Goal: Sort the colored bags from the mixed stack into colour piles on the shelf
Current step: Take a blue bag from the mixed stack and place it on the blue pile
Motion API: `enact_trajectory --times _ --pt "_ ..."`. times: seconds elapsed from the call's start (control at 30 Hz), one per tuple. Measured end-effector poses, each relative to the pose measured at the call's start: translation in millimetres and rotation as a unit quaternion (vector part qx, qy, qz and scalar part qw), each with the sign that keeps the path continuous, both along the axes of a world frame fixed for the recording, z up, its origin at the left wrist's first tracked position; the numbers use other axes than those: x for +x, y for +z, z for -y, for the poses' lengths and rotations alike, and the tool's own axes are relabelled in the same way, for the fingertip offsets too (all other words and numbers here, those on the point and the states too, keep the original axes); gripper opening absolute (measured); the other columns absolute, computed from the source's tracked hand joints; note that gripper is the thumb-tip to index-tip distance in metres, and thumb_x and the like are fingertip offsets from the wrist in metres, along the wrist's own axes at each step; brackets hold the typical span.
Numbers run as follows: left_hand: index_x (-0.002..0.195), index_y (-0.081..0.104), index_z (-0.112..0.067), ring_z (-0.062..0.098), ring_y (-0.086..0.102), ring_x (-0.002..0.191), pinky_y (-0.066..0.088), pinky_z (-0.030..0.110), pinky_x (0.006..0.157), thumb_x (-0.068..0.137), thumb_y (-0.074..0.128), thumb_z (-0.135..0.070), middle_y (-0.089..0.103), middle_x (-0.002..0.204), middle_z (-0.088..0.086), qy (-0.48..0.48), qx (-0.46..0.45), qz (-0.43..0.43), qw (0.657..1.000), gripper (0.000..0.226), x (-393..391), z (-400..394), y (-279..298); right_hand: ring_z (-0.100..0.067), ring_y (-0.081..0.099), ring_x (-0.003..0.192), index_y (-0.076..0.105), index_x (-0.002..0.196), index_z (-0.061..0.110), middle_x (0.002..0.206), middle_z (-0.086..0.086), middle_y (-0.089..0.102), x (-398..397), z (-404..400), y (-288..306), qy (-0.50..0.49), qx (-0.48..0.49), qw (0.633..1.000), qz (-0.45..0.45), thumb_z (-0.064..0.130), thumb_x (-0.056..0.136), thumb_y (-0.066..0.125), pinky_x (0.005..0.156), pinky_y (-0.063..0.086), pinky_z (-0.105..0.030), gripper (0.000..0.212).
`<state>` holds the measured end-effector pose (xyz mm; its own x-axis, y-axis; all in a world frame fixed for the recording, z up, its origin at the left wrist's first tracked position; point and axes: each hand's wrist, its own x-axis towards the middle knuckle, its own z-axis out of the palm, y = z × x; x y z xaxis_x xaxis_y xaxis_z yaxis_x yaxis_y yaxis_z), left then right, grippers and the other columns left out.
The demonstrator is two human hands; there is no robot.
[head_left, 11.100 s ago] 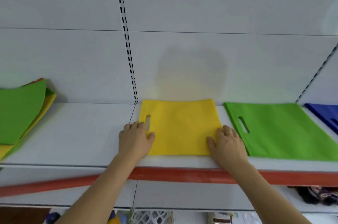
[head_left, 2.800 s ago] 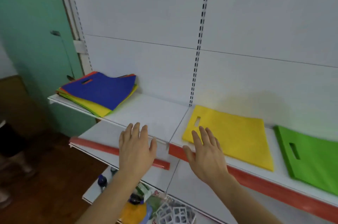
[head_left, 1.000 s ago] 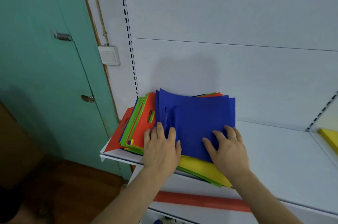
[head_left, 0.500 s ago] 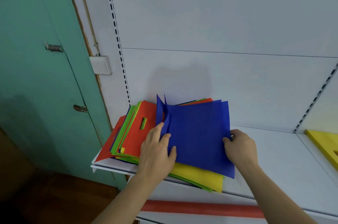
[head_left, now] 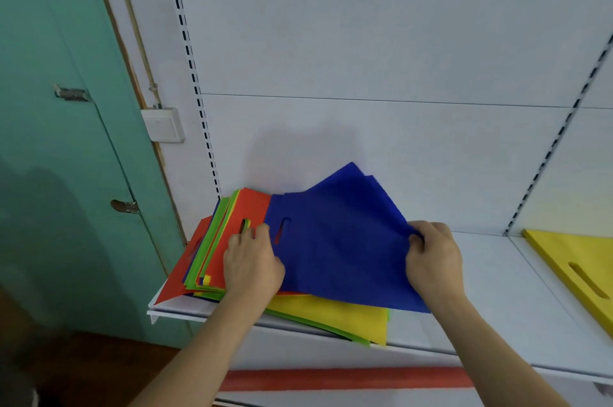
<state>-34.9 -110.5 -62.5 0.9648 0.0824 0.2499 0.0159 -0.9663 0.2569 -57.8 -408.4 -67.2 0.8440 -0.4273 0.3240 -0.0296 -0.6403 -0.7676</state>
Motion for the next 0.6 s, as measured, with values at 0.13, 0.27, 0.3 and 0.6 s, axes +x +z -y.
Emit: enact_trajectory --times 0.13,0.27,0.3,0.6 --pt "0.124 0.050 -0.016 0.035 0.061 0.105 0.045 0.042 0.077 0.097 0.060 -0.033 0.069 0.115 0.008 0.019 -0.100 0.011 0.995 0.033 13 4 3 -0.003 0.063 0.093 0.066 0.108 0.039 0.099 0.018 0.071 -13 4 12 -0.005 0.055 0.995 0.088 0.014 0.104 0.044 0.079 0.045 -0.030 0.033" --pt "0.152 0.045 -0.016 0.028 0.062 0.121 0.051 0.039 0.094 0.101 0.066 -0.039 0.062 0.139 0.007 0.017 -0.426 -0.033 0.904 0.060 32 9 5 0.000 0.065 0.090 0.065 0.109 0.043 0.098 0.025 0.071 -22 11 19 -0.025 0.121 0.983 0.136 0.022 0.106 0.050 0.075 0.048 -0.027 0.025" --pt "0.149 0.051 -0.017 0.025 0.065 0.117 0.053 0.038 0.091 0.099 0.070 -0.036 0.064 0.137 0.006 0.019 -0.509 -0.042 0.860 0.057 35 10 7 0.001 0.065 0.091 0.064 0.110 0.042 0.099 0.025 0.071 -24 13 21 -0.030 0.131 0.980 0.147 0.024 0.106 0.052 0.075 0.048 -0.027 0.022" --pt "0.115 0.070 -0.039 0.016 0.074 0.103 0.059 0.040 0.080 0.094 0.062 -0.041 0.077 0.113 -0.010 -0.105 -0.570 0.091 0.810 0.022 44 8 21 -0.002 0.065 0.088 0.050 0.112 0.041 0.101 0.025 0.066 -21 26 23 -0.025 0.137 0.974 0.180 0.040 0.108 0.053 0.070 0.051 -0.036 0.005"
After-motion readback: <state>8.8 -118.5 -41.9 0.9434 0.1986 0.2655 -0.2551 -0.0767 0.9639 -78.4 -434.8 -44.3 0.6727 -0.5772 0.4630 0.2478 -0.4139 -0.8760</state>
